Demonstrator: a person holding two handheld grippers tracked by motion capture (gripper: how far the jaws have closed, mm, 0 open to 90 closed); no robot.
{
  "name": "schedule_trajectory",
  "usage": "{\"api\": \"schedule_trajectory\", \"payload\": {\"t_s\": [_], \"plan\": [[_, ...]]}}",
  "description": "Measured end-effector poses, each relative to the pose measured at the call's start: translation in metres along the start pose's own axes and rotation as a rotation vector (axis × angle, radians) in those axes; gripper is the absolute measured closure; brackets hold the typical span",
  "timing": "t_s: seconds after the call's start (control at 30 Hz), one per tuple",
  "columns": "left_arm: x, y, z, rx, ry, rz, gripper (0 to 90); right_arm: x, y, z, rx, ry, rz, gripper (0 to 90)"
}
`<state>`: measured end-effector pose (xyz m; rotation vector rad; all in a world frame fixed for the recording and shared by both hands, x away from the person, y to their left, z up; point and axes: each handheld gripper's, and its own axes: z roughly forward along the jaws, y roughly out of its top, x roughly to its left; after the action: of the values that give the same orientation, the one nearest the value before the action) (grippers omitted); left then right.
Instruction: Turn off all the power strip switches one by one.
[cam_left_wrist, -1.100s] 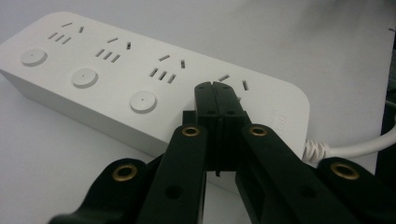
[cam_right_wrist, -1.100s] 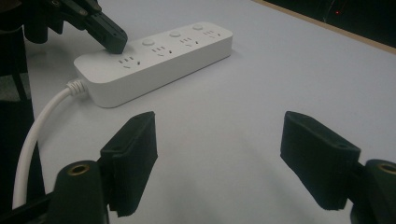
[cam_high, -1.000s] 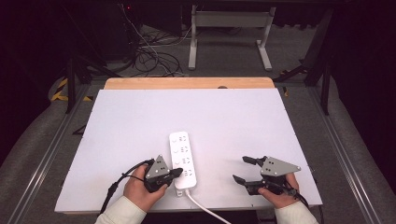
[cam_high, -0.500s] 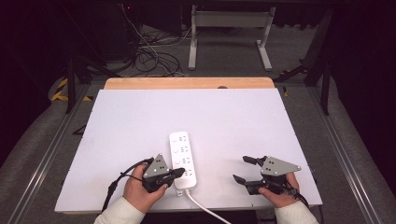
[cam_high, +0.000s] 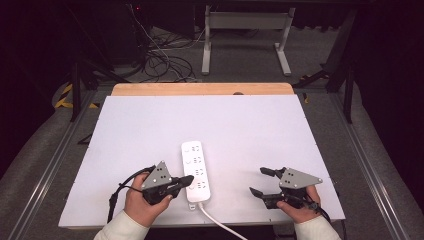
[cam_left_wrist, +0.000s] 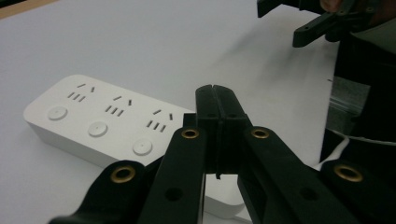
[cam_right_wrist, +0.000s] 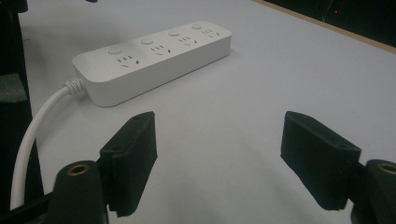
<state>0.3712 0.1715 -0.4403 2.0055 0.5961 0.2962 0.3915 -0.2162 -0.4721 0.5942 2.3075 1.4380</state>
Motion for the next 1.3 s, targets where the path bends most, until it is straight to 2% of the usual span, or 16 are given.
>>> {"api": "schedule_trajectory", "payload": {"t_s": [0.03, 0.07, 0.1, 0.13, 0.23, 0.37, 0.4, 0.43, 0.57, 0.7, 0.83, 1.17, 1.2, 1.23, 1.3], "plan": [[0.0, 0.0, 0.0, 0.0, 0.0, 0.0, 77.4, 0.0, 0.0, 0.0, 0.001, -0.001, 0.0, 27.6], [0.001, 0.001, -0.001, -0.016, -0.007, -0.011, 77.4, 0.0, 0.0, 0.0, 0.001, -0.001, 0.0, 27.6], [0.002, 0.002, -0.003, -0.031, -0.002, -0.008, 63.7, 0.0, 0.0, -0.001, -0.002, -0.001, 0.001, 27.6], [0.003, 0.004, -0.009, -0.05, 0.014, -0.004, 59.9, 0.0, 0.0, -0.001, -0.001, -0.003, 0.001, 27.5], [0.006, 0.006, -0.013, -0.069, 0.029, 0.002, 44.6, 0.001, 0.0, -0.001, -0.001, -0.002, 0.003, 27.4], [0.012, 0.006, -0.022, -0.062, 0.041, 0.006, 33.4, 0.001, 0.0, -0.002, -0.011, -0.002, 0.006, 26.8], [0.013, 0.006, -0.025, -0.068, 0.054, 0.006, 33.4, 0.001, 0.0, -0.002, -0.011, -0.002, 0.006, 26.8], [0.016, 0.005, -0.028, -0.075, 0.067, 0.01, 29.2, 0.0, 0.0, -0.002, -0.007, -0.003, 0.008, 26.6], [0.024, -0.002, -0.041, -0.095, 0.088, -0.007, 24.6, 0.0, 0.0, -0.003, -0.01, -0.003, 0.01, 25.7], [0.029, -0.012, -0.052, -0.072, 0.095, -0.029, 24.9, -0.001, 0.0, -0.003, -0.014, -0.007, 0.012, 25.1], [0.034, -0.025, -0.059, -0.077, 0.117, -0.051, 23.5, -0.001, 0.0, -0.003, -0.014, -0.005, 0.012, 25.1], [0.044, -0.054, -0.073, -0.095, 0.163, -0.058, 22.7, -0.002, -0.002, -0.003, -0.012, -0.002, 0.02, 24.6], [0.045, -0.057, -0.074, -0.093, 0.162, -0.062, 22.5, -0.002, -0.002, -0.003, -0.012, -0.002, 0.02, 24.6], [0.048, -0.062, -0.075, -0.076, 0.188, -0.051, 22.0, -0.002, -0.002, -0.003, -0.012, -0.002, 0.02, 24.6], [0.048, -0.065, -0.075, -0.064, 0.196, -0.053, 21.7, -0.002, -0.002, -0.003, -0.011, -0.003, 0.018, 24.5]]}}
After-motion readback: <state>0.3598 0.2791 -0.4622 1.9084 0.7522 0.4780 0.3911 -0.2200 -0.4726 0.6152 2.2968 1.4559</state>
